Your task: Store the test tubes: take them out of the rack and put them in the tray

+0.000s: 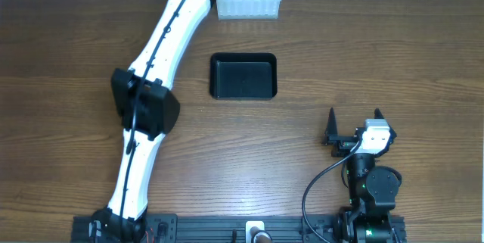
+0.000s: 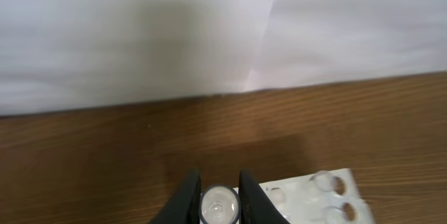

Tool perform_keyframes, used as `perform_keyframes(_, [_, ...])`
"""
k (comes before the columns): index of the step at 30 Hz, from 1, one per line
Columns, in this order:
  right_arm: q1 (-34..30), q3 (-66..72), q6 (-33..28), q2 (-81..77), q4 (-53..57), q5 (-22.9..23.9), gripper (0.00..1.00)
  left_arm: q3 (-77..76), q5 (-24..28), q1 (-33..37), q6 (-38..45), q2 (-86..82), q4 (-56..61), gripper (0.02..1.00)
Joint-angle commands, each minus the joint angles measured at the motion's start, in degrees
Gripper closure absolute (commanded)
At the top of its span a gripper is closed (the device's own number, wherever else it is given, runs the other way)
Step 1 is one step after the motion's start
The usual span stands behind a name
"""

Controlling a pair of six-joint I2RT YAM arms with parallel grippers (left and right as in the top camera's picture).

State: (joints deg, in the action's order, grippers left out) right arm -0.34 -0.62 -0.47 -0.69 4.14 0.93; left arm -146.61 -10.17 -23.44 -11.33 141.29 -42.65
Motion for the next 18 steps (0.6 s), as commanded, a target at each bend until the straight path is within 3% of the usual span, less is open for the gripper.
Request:
perform_keyframes(1, [0.1,0.3,-0.5,0.4,0.2,-0.4,0.007,-0.9,-1.0,0.4,0.2,-6.8,-1.9,0.958])
perform_keyframes(7, [0.1,0.3,-0.4,0.4,0.2,-0.4,0.007,-0.9,0.0,0.3,-6.2,-12.2,-11.2,0.958])
perform_keyframes(18, [0.1,0.3,-0.5,0.4,0.2,-0.4,0.007,-0.9,13.4,0.3,-14.9,-16.0,-37.0,0.98])
